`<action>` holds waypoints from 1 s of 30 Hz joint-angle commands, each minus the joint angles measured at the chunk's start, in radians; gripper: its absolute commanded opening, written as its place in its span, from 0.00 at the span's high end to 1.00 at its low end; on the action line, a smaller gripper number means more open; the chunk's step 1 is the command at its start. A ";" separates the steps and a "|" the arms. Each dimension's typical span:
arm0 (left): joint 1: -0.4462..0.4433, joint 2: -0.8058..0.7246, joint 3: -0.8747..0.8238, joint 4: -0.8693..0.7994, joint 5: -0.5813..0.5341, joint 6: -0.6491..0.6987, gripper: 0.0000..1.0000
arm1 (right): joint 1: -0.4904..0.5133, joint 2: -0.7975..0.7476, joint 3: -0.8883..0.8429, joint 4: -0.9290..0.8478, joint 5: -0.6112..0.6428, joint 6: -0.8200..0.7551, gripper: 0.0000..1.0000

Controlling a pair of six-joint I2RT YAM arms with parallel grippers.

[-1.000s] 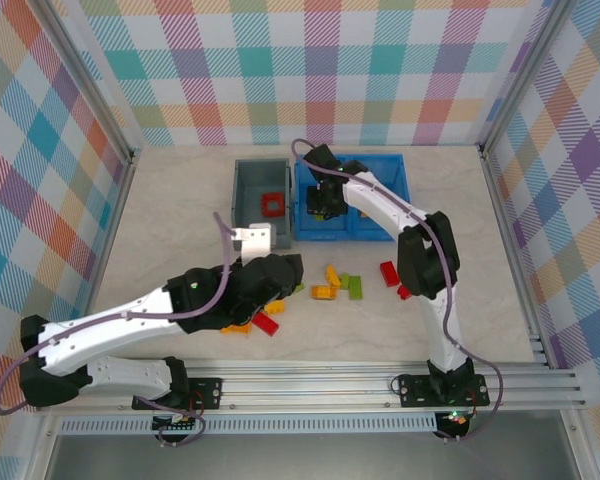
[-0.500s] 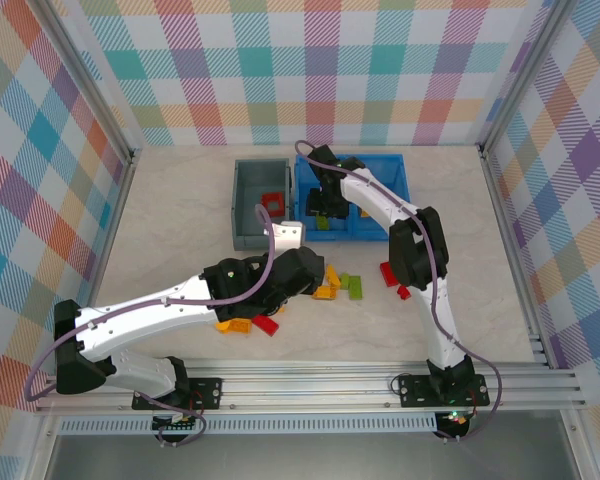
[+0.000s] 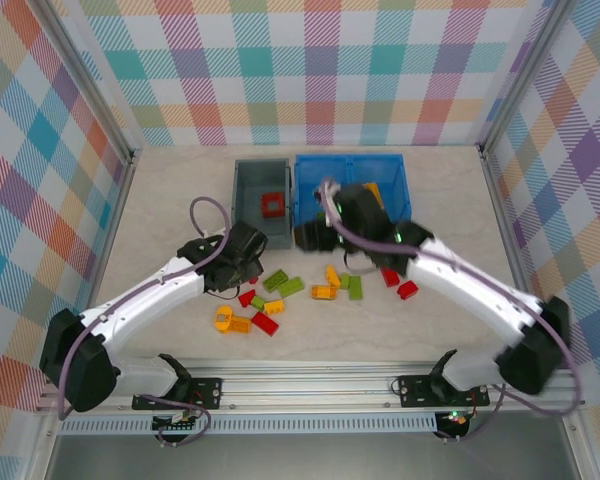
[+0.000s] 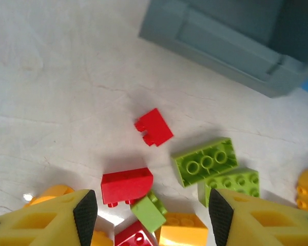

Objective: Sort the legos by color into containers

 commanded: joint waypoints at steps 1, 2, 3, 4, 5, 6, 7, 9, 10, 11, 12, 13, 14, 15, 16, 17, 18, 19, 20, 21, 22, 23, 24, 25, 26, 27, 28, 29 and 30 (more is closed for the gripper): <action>0.062 0.061 -0.038 0.137 0.119 -0.079 0.39 | 0.121 -0.103 -0.217 0.247 -0.112 -0.101 0.36; 0.072 0.093 -0.038 0.160 0.133 -0.089 0.39 | 0.162 -0.146 -0.259 0.252 -0.115 -0.095 0.36; 0.079 0.129 -0.033 0.178 0.138 -0.097 0.39 | 0.194 -0.174 -0.288 0.252 -0.105 -0.091 0.36; 0.084 0.157 -0.030 0.191 0.137 -0.105 0.39 | 0.220 -0.197 -0.311 0.253 -0.093 -0.086 0.35; 0.087 0.184 -0.026 0.204 0.133 -0.117 0.39 | 0.247 -0.221 -0.331 0.253 -0.078 -0.077 0.35; 0.092 0.212 -0.023 0.219 0.133 -0.128 0.38 | 0.267 -0.237 -0.347 0.256 -0.076 -0.069 0.34; 0.097 0.231 -0.021 0.228 0.129 -0.140 0.38 | 0.281 -0.246 -0.354 0.256 -0.075 -0.063 0.34; 0.104 0.270 -0.022 0.255 0.118 -0.158 0.38 | 0.303 -0.249 -0.350 0.233 -0.058 -0.053 0.34; 0.108 0.286 -0.021 0.257 0.111 -0.166 0.38 | 0.308 -0.247 -0.349 0.226 -0.056 -0.050 0.34; 0.113 0.304 -0.018 0.257 0.106 -0.170 0.38 | 0.313 -0.245 -0.348 0.220 -0.049 -0.046 0.34; 0.117 0.319 -0.016 0.259 0.100 -0.176 0.39 | 0.316 -0.244 -0.346 0.210 -0.041 -0.043 0.34; 0.118 0.330 -0.016 0.259 0.092 -0.180 0.40 | 0.318 -0.245 -0.344 0.206 -0.039 -0.040 0.34; 0.120 0.338 -0.021 0.268 0.087 -0.180 0.42 | 0.320 -0.246 -0.345 0.203 -0.035 -0.037 0.34; 0.121 0.346 -0.024 0.277 0.088 -0.181 0.43 | 0.320 -0.248 -0.345 0.200 -0.029 -0.032 0.34; 0.122 0.355 -0.025 0.283 0.090 -0.183 0.45 | 0.320 -0.249 -0.345 0.197 -0.024 -0.030 0.34; 0.123 0.365 -0.025 0.293 0.092 -0.180 0.48 | 0.321 -0.251 -0.345 0.195 -0.022 -0.030 0.34; 0.123 0.373 -0.027 0.303 0.095 -0.178 0.52 | 0.321 -0.251 -0.344 0.192 -0.017 -0.028 0.34; 0.123 0.380 -0.027 0.308 0.097 -0.177 0.56 | 0.321 -0.251 -0.345 0.191 -0.014 -0.026 0.34; 0.123 0.388 -0.026 0.311 0.098 -0.177 0.60 | 0.321 -0.251 -0.347 0.188 -0.010 -0.024 0.34; 0.123 0.390 -0.028 0.311 0.097 -0.179 0.64 | 0.321 -0.251 -0.346 0.187 -0.007 -0.022 0.34; 0.122 0.385 -0.032 0.312 0.094 -0.179 0.69 | 0.321 -0.251 -0.347 0.184 -0.003 -0.020 0.34; 0.120 0.372 -0.040 0.316 0.087 -0.178 0.72 | 0.321 -0.250 -0.347 0.180 0.001 -0.020 0.34; 0.118 0.355 -0.045 0.314 0.078 -0.179 0.74 | 0.321 -0.252 -0.348 0.178 0.009 -0.016 0.35; 0.115 0.327 -0.047 0.299 0.065 -0.178 0.76 | 0.321 -0.257 -0.350 0.175 0.023 -0.012 0.35; 0.110 0.297 -0.046 0.280 0.053 -0.173 0.77 | 0.321 -0.266 -0.353 0.174 0.039 -0.009 0.35; 0.103 0.267 -0.039 0.260 0.037 -0.164 0.77 | 0.321 -0.273 -0.354 0.173 0.061 -0.003 0.35; 0.093 0.233 -0.026 0.233 0.021 -0.154 0.78 | 0.320 -0.282 -0.353 0.166 0.097 0.009 0.35; 0.083 0.204 -0.011 0.213 0.013 -0.140 0.78 | 0.320 -0.287 -0.350 0.160 0.134 0.017 0.35; 0.078 0.184 0.005 0.200 0.008 -0.125 0.78 | 0.320 -0.291 -0.346 0.154 0.171 0.025 0.35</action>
